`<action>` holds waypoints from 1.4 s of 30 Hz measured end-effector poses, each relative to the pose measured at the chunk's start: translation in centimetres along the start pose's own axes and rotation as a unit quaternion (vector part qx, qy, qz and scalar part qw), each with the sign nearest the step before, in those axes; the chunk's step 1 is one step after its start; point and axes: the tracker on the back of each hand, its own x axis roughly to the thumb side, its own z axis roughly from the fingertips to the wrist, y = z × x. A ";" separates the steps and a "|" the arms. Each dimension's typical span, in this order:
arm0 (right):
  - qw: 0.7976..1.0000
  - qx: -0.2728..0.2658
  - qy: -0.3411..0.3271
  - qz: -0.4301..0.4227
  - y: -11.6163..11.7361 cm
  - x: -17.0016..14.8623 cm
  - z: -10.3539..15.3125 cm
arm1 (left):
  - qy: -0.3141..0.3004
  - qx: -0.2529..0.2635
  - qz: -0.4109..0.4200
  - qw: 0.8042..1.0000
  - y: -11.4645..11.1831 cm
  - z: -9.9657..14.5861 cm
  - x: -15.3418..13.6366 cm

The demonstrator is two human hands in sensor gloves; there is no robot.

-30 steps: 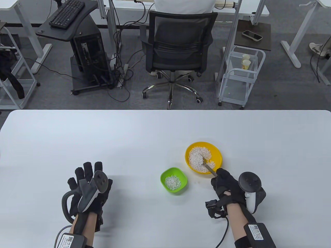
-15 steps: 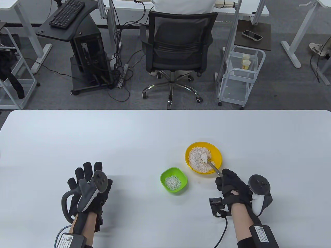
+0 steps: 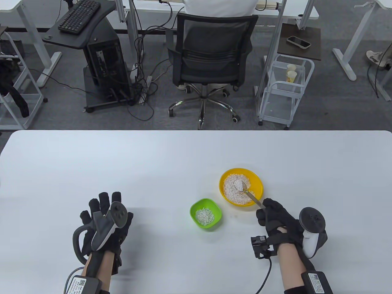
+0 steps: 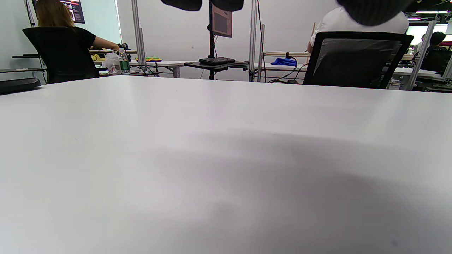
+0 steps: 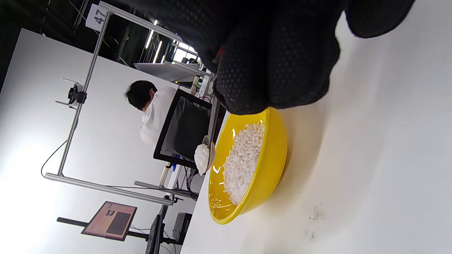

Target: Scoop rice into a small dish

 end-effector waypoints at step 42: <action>0.928 0.125 -0.180 0.302 8.1 2.9 4.5 | -0.001 -0.002 -0.002 1.000 0.1 0.1 0.1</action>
